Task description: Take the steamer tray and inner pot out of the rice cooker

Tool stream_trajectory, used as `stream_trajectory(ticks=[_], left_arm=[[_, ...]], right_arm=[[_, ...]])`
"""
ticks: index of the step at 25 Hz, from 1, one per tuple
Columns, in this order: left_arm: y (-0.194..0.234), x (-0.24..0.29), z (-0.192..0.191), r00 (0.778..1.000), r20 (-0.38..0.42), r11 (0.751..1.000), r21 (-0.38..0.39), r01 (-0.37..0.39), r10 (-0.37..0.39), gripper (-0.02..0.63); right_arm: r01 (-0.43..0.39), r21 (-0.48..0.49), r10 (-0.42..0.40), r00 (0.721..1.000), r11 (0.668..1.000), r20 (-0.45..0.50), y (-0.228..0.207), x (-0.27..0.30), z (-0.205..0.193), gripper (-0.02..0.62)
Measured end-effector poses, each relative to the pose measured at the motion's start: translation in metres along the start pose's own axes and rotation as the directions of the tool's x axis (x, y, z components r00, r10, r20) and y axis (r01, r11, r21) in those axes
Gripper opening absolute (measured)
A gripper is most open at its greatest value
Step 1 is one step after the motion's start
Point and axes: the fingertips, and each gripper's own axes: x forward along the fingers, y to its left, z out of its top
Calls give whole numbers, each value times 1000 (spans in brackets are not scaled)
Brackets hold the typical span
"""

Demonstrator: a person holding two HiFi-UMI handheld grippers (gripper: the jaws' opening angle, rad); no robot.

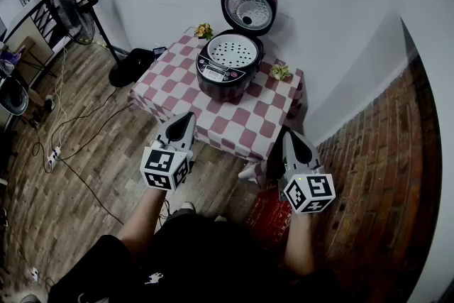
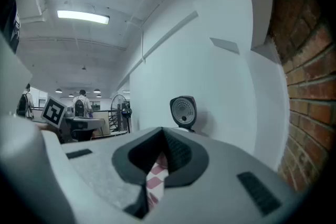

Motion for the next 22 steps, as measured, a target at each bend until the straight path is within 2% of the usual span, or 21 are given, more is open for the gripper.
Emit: stream_trajectory(ticks=[7, 14, 22], left_arm=[[-5, -5, -2, 1000, 0, 1000, -24, 8, -8, 4], [-10, -5, -3, 1000, -11, 1000, 15, -17, 17, 3], [-16, -7, -11, 999, -27, 999, 14, -36, 37, 3]], right_arm=[[-22, 34, 21, 1000, 999, 18, 2, -6, 2, 2], [-31, 55, 29, 999, 998, 25, -3, -10, 2, 3], [-57, 73, 55, 998, 996, 33, -6, -12, -1, 3]])
